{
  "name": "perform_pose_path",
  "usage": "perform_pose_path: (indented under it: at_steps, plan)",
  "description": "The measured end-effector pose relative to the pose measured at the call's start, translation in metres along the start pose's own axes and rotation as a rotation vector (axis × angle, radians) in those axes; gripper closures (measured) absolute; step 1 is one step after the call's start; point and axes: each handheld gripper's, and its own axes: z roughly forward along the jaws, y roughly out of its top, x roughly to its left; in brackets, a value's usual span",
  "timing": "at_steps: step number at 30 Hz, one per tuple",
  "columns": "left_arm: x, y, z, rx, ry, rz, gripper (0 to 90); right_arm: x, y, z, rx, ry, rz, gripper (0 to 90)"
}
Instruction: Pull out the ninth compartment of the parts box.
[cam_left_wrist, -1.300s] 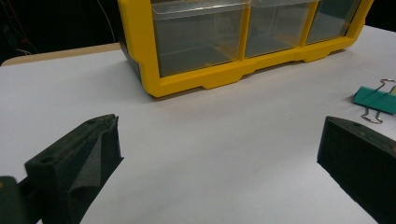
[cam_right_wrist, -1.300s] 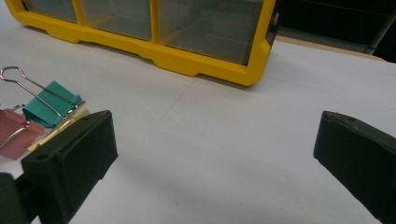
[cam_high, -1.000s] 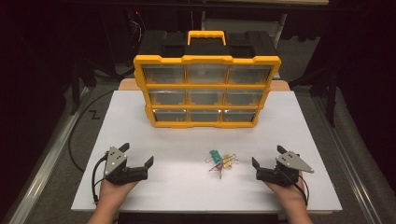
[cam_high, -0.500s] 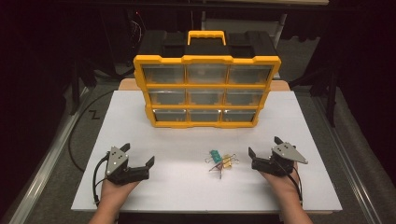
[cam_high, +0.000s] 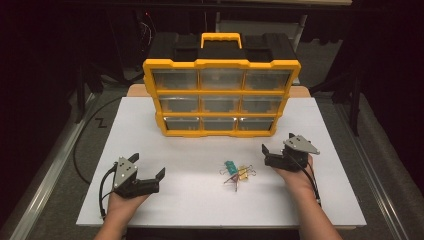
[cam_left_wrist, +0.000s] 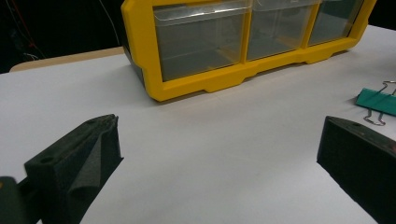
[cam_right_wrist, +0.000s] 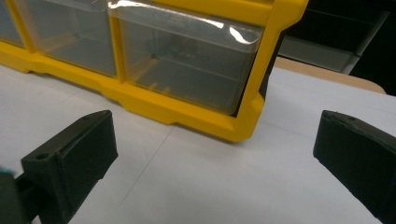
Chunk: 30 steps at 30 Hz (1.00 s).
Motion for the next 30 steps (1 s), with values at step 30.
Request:
perform_pose_path:
  at_steps: [30]
  plan:
    - [-0.012, 0.004, 0.002, 0.043, 0.053, 0.008, 0.2, -0.014, -0.011, 0.014, 0.076, -0.078, -0.118, 0.5]
